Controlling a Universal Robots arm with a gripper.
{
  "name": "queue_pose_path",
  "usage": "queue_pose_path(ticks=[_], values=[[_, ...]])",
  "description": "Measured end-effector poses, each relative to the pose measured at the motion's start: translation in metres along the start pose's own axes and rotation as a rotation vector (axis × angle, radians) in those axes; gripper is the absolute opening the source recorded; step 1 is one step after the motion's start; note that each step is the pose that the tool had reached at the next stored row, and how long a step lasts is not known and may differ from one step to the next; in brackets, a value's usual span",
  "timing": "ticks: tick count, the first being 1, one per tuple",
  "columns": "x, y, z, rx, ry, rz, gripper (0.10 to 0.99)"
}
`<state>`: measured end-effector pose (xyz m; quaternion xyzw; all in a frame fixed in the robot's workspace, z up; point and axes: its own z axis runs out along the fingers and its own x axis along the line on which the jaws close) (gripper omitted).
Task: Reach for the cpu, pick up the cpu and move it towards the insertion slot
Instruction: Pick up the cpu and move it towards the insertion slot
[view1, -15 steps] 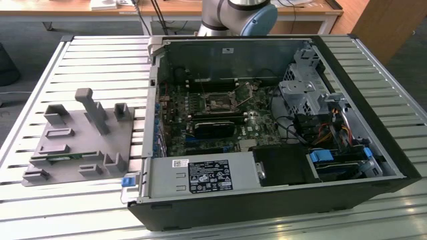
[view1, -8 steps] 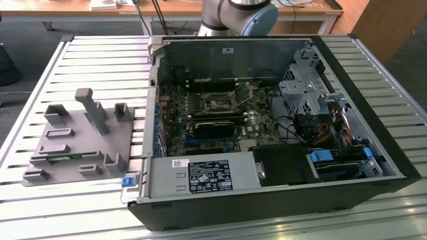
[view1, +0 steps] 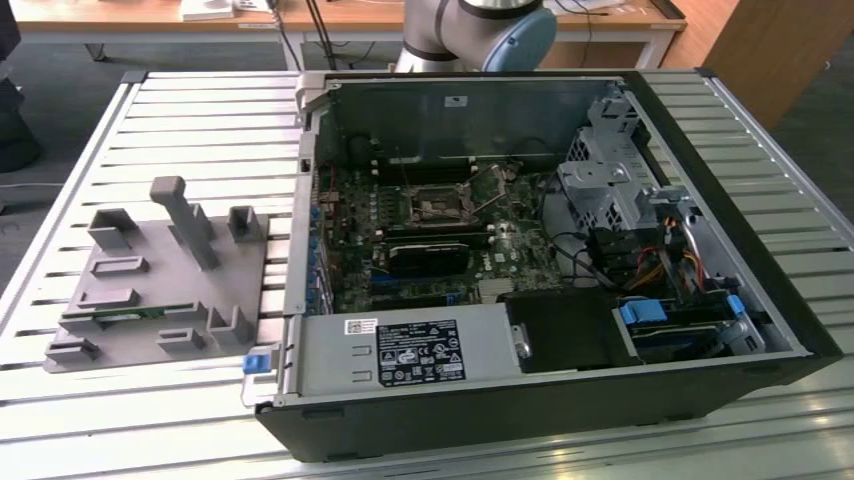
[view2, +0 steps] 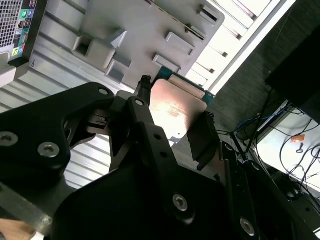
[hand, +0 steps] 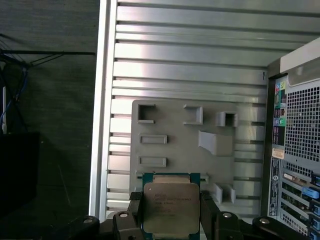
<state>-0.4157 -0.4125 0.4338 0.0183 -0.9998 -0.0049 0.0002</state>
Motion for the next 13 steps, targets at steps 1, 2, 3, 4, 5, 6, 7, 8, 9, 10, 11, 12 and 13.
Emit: queue_pose_path(ticks=[1, 2, 3, 4, 5, 6, 7, 8, 9, 10, 11, 12, 13], values=[[-0.0008, 0.0, 0.0, 0.0, 0.0001, 0.0, 0.545], [-0.0015, 0.0, -0.0001, 0.0, 0.0002, 0.0, 0.545], [-0.0023, -0.0001, 0.0, 0.0, 0.0001, 0.0, 0.545], [-0.003, -0.0001, 0.0, 0.0, 0.0001, 0.0, 0.545], [-0.0039, -0.0001, 0.0, 0.0, 0.0001, 0.0, 0.545], [-0.005, -0.0001, -0.0001, 0.0, 0.0001, 0.0, 0.545], [-0.0062, -0.0002, 0.0, 0.0, 0.0, 0.0, 0.545], [-0.0074, -0.0003, 0.0, 0.0, 0.0, 0.0, 0.545], [-0.0088, -0.0003, -0.0001, 0.0, 0.0001, 0.0, 0.545], [-0.0101, -0.0004, -0.0001, 0.0, 0.0002, 0.0, 0.545], [-0.0113, -0.0004, 0.0, 0.0, 0.0001, 0.0, 0.545], [-0.0125, -0.0004, -0.0001, 0.0, 0.0001, 0.0, 0.545], [-0.0138, -0.0005, -0.0001, 0.0, 0.0001, 0.0, 0.545]])
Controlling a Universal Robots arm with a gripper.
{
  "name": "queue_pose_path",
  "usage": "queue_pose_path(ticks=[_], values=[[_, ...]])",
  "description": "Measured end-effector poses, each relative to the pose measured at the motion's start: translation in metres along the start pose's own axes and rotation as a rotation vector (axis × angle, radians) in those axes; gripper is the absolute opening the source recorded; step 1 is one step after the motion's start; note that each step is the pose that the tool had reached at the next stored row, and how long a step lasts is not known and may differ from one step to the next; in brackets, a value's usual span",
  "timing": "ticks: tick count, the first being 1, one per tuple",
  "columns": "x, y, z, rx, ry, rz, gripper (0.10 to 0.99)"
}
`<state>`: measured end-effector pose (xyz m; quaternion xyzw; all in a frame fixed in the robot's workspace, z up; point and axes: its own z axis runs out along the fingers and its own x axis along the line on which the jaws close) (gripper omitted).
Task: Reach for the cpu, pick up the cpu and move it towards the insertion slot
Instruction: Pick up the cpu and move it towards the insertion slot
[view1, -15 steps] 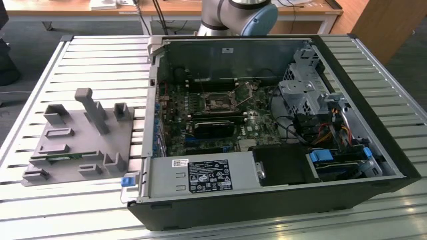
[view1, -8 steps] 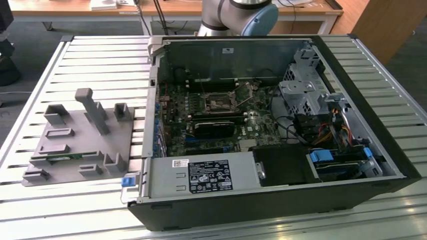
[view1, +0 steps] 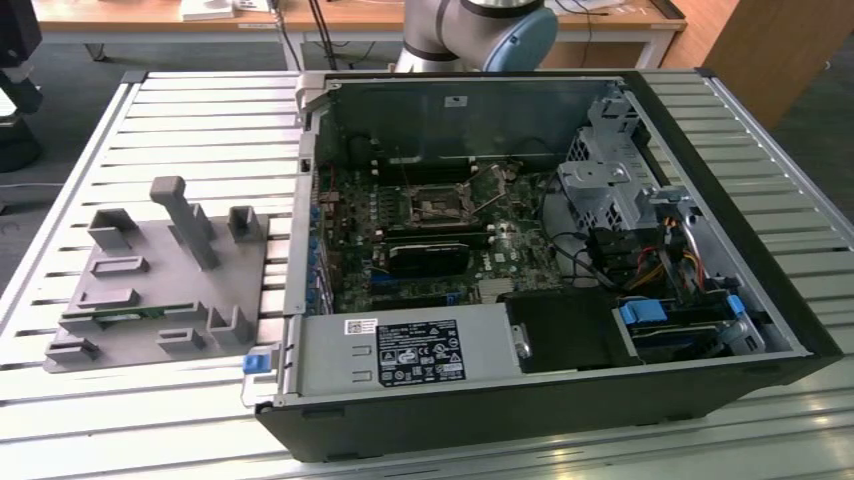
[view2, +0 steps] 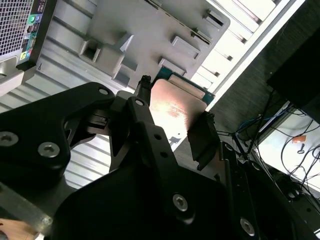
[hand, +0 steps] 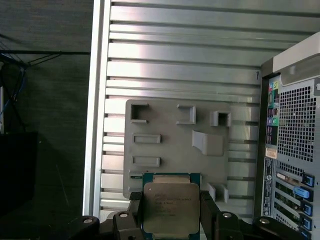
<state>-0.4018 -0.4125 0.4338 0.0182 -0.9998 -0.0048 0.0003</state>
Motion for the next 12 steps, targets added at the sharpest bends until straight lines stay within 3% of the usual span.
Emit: queue_pose_path(ticks=[12], values=[[-0.0199, -0.0007, 0.0001, 0.0, -0.0001, 0.0, 0.545]])
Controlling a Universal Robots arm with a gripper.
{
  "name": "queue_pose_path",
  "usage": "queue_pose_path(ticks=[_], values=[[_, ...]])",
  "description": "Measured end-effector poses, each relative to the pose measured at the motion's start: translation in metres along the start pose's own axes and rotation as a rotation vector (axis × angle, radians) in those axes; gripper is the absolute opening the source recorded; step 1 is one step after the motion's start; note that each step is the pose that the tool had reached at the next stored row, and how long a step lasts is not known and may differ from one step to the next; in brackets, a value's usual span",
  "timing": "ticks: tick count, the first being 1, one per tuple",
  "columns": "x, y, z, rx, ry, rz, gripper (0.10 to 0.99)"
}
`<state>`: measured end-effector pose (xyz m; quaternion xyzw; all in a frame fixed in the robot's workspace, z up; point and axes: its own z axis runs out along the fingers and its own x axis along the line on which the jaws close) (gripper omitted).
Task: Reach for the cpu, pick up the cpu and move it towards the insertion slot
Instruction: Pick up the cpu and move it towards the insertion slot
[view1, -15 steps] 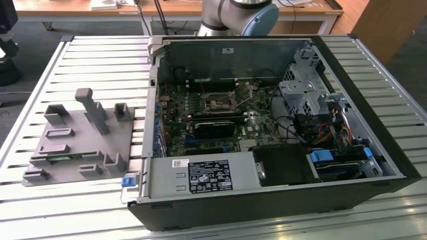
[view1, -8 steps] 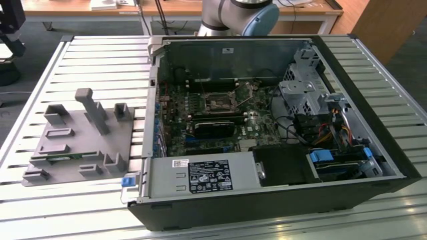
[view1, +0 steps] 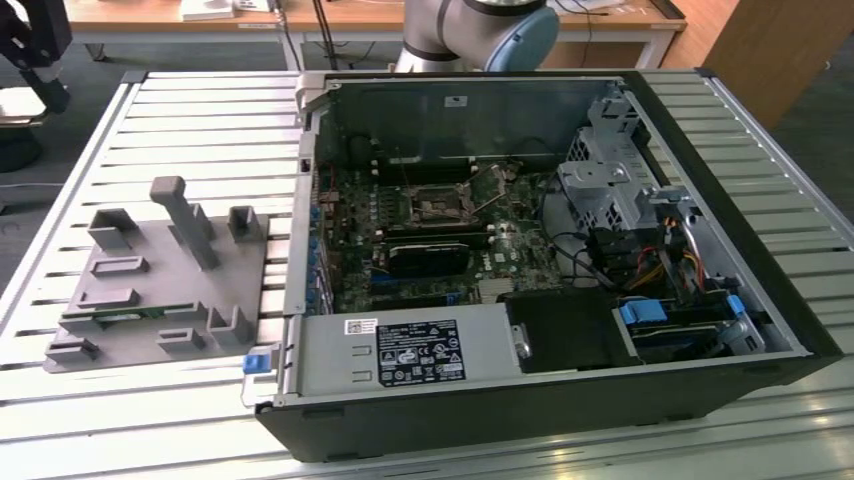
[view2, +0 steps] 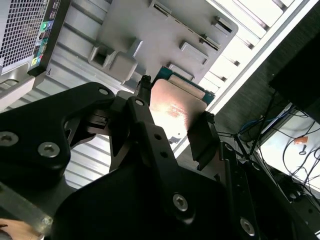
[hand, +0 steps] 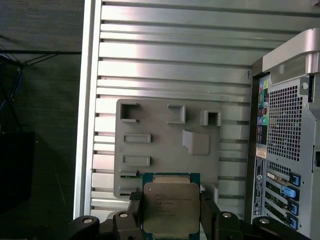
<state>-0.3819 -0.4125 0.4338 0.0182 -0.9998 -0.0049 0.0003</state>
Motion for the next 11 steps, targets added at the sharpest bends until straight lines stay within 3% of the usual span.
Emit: queue_pose_path(ticks=[11], values=[[-0.0198, -0.0007, 0.0, 0.0, 0.0, 0.0, 0.545]])
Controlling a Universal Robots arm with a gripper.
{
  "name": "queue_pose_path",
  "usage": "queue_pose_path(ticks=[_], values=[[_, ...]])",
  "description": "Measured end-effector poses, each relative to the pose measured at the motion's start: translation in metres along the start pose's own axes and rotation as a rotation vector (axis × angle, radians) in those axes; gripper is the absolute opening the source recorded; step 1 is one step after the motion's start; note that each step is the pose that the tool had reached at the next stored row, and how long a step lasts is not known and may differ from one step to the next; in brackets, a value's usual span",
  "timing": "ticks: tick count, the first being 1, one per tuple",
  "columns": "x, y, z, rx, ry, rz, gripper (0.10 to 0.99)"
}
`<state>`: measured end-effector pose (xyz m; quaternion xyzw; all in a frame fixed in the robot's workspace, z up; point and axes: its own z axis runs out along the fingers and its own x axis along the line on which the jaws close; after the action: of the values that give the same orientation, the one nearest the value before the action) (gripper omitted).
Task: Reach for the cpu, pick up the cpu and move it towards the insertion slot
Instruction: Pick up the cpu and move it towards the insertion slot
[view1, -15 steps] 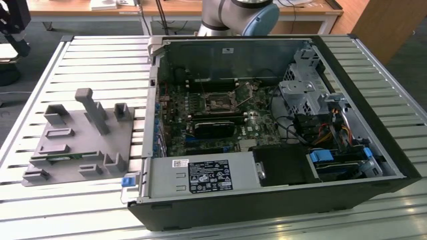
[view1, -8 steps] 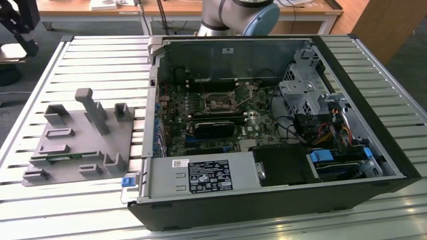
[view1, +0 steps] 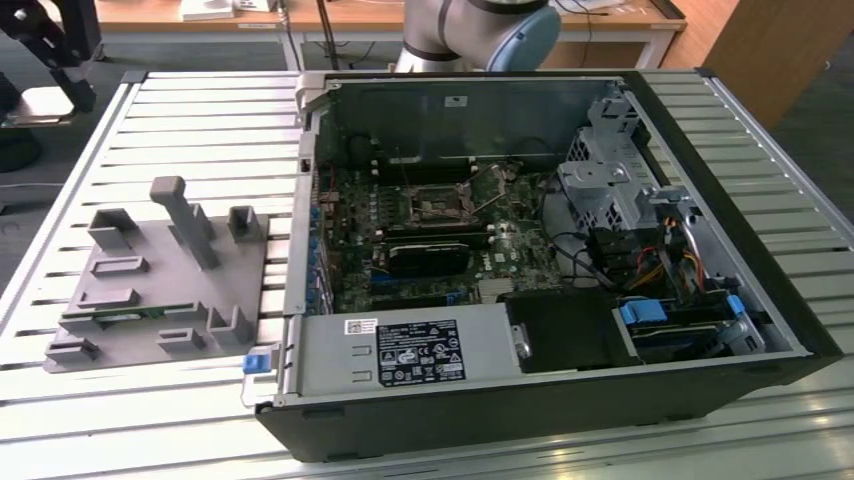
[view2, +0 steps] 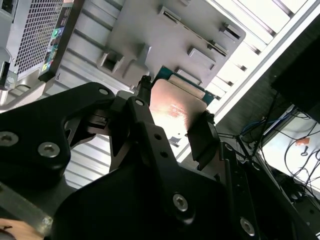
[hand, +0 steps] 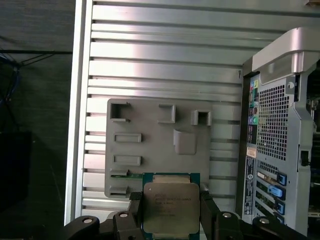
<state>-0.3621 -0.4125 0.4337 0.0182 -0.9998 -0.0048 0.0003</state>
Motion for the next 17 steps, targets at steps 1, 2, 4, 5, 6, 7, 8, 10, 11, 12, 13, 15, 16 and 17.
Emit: queue_pose_path(ticks=[1, 2, 4, 5, 6, 7, 8, 10, 11, 12, 13, 15, 16, 17], values=[[-0.0023, -0.0001, 0.0, 0.0, 0.0001, 0.0, 0.545], [-0.0046, -0.0002, 0.0, 0.0, 0.0, 0.0, 0.545], [-0.0096, -0.0004, 0.0, 0.0, 0.0001, 0.0, 0.545], [-0.0123, -0.0004, 0.0, 0.0, 0.0001, 0.0, 0.545], [-0.0152, -0.0005, 0.0001, 0.0, -0.0001, 0.0, 0.545], [-0.0181, -0.0006, 0.0001, 0.0, 0.0, 0.0, 0.545], [-0.0211, -0.0007, 0.0001, 0.0, 0.0, 0.0, 0.545], [-0.0276, -0.001, 0.0001, 0.0, 0.0001, 0.0, 0.545], [-0.0309, -0.0011, 0.0001, 0.0, 0.0001, 0.0, 0.545], [-0.0346, -0.0012, 0.0002, 0.0, 0.0, 0.0, 0.545], [-0.039, -0.0013, 0.0003, 0.0, 0.0, 0.0, 0.545], [-0.0482, -0.0017, 0.0003, 0.0, 0.0001, 0.0, 0.545], [-0.0528, -0.0018, 0.0005, 0.0, 0.0, 0.0, 0.545], [-0.0573, -0.0019, 0.0007, 0.0, -0.0001, 0.0, 0.545]])
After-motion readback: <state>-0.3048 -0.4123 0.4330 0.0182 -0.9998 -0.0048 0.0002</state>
